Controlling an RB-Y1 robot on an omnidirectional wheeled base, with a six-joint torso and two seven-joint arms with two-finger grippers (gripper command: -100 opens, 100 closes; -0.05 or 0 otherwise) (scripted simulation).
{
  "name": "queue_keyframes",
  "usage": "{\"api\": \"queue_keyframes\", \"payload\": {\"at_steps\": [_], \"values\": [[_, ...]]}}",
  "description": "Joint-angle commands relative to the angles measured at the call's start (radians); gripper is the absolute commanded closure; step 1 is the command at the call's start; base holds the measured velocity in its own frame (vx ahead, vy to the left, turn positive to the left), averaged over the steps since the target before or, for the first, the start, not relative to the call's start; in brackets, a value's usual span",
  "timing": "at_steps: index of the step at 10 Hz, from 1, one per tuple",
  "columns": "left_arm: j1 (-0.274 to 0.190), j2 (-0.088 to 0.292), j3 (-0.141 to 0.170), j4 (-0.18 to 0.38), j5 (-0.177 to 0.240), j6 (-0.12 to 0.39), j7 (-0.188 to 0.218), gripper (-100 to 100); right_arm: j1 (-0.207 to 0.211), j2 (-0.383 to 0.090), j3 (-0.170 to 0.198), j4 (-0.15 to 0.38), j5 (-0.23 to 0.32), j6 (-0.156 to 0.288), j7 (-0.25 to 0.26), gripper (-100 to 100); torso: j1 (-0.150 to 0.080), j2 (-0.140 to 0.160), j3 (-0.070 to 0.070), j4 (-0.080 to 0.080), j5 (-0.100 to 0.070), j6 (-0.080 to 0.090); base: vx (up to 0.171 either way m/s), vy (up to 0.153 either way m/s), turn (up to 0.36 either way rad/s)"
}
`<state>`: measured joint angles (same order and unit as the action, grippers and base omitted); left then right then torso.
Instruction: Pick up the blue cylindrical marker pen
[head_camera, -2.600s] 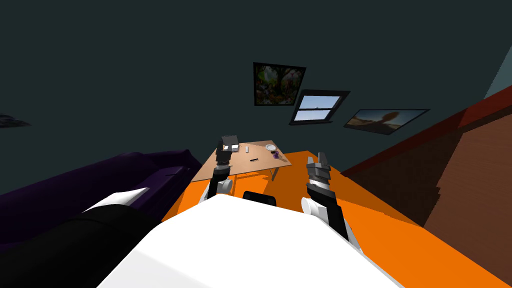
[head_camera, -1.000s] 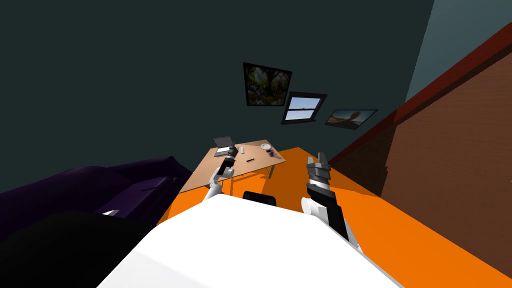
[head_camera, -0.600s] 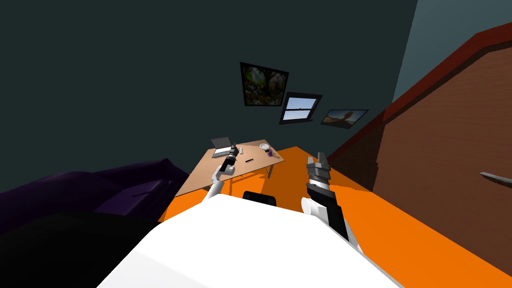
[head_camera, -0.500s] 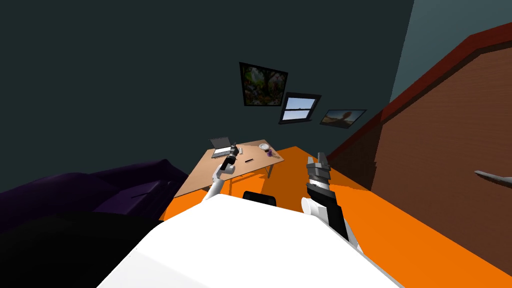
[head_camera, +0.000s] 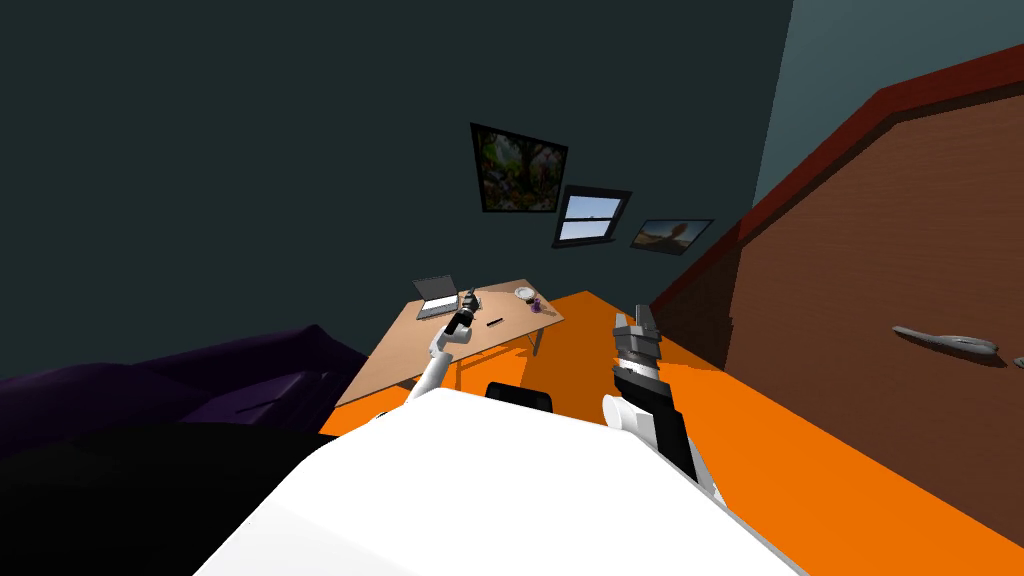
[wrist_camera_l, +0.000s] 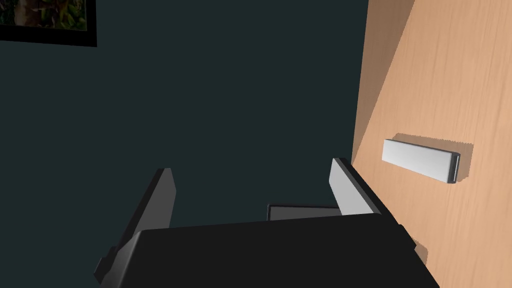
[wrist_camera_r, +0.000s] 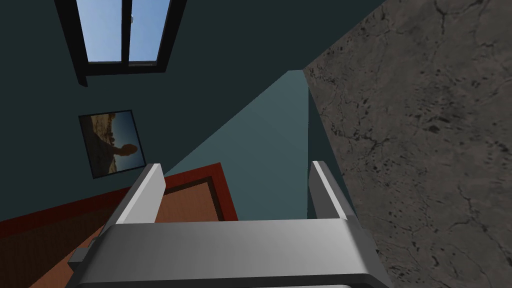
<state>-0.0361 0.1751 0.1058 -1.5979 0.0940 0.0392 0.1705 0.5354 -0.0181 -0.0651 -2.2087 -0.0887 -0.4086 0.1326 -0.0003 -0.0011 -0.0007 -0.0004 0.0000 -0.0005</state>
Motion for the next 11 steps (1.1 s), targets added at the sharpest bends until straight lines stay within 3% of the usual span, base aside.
{"api": "queue_keyframes", "payload": {"at_steps": [1, 8, 9, 10, 11], "values": [[-0.030, 0.008, 0.015, 0.050, 0.011, 0.050, 0.020, -100, 0.000, 0.000, 0.000, 0.000, 0.000, 0.000, 0.000, 0, 0.000, 0.000, 0.000, 0.000, 0.000, 0.000, 0.012, -0.010, -0.109], [-0.118, 0.020, 0.056, 0.219, 0.034, 0.194, 0.064, -100, 0.000, 0.000, 0.000, 0.000, 0.000, 0.000, 0.000, 0, -0.001, -0.001, 0.000, 0.000, 0.000, 0.000, 0.016, -0.009, -0.075], [-0.144, 0.026, 0.071, 0.242, 0.042, 0.239, 0.078, -100, 0.000, 0.000, 0.000, 0.000, 0.000, 0.000, 0.000, 0, -0.001, 0.000, 0.000, 0.000, 0.000, 0.000, 0.024, -0.016, -0.105], [-0.144, 0.026, 0.071, 0.273, 0.042, 0.239, 0.078, -100, 0.000, 0.000, 0.000, 0.000, 0.000, 0.000, 0.000, 0, -0.001, -0.001, 0.000, 0.000, 0.000, 0.000, 0.022, -0.012, -0.062], [-0.169, 0.033, 0.085, 0.314, 0.050, 0.275, 0.091, -100, 0.000, 0.000, 0.000, 0.000, 0.000, 0.000, 0.000, 0, -0.001, -0.001, 0.000, 0.000, 0.000, 0.000, 0.028, -0.017, -0.096]]}}
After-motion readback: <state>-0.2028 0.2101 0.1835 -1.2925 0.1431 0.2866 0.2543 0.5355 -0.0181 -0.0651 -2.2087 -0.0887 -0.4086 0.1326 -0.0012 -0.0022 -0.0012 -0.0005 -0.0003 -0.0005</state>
